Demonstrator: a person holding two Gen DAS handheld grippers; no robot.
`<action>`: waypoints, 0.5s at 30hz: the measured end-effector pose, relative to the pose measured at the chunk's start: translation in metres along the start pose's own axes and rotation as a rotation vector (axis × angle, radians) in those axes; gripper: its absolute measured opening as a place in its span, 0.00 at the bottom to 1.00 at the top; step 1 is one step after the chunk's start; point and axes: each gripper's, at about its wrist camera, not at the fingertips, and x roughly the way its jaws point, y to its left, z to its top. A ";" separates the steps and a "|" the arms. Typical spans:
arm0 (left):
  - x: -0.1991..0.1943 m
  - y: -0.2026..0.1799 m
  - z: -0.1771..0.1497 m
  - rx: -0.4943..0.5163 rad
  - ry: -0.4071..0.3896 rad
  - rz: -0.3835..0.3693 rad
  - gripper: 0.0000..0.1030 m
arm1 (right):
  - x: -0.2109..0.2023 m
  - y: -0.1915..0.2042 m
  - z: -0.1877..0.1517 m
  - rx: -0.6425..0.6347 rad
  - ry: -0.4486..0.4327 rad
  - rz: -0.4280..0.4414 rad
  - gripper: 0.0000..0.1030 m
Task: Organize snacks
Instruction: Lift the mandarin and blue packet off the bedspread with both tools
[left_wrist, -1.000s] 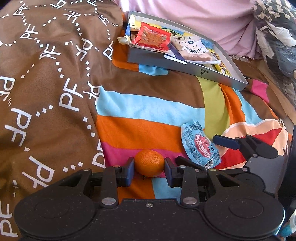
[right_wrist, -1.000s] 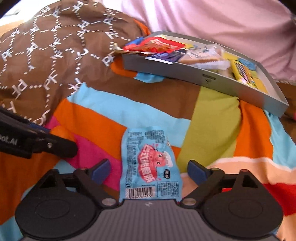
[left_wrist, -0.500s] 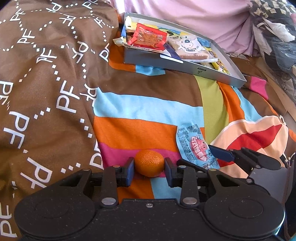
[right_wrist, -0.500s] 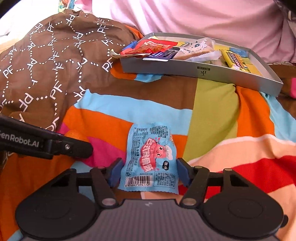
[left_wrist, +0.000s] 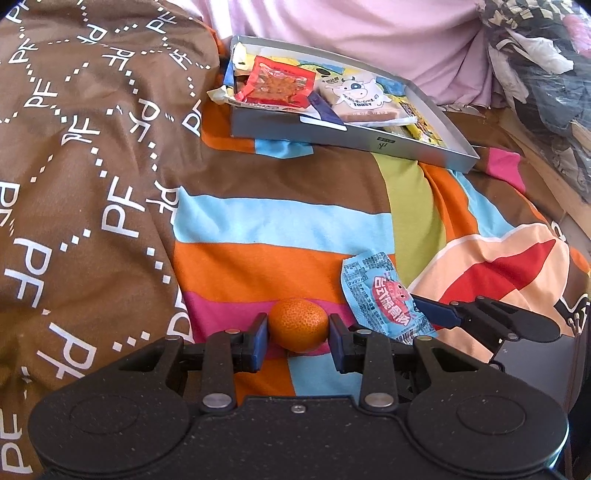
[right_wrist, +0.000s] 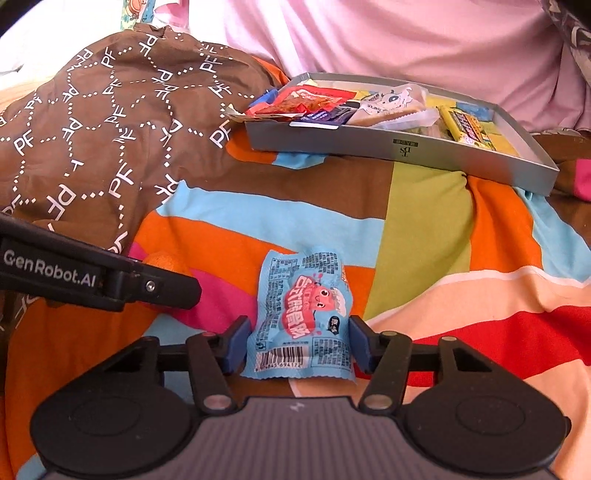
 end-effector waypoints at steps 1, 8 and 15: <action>0.000 0.000 0.000 0.000 -0.002 -0.001 0.35 | -0.001 0.000 0.000 -0.001 -0.004 0.000 0.59; -0.006 -0.002 0.004 -0.005 -0.040 -0.010 0.35 | -0.011 -0.008 -0.002 0.035 -0.075 -0.001 0.59; -0.014 -0.009 0.029 0.013 -0.118 -0.017 0.35 | -0.025 -0.022 0.012 0.082 -0.165 0.001 0.59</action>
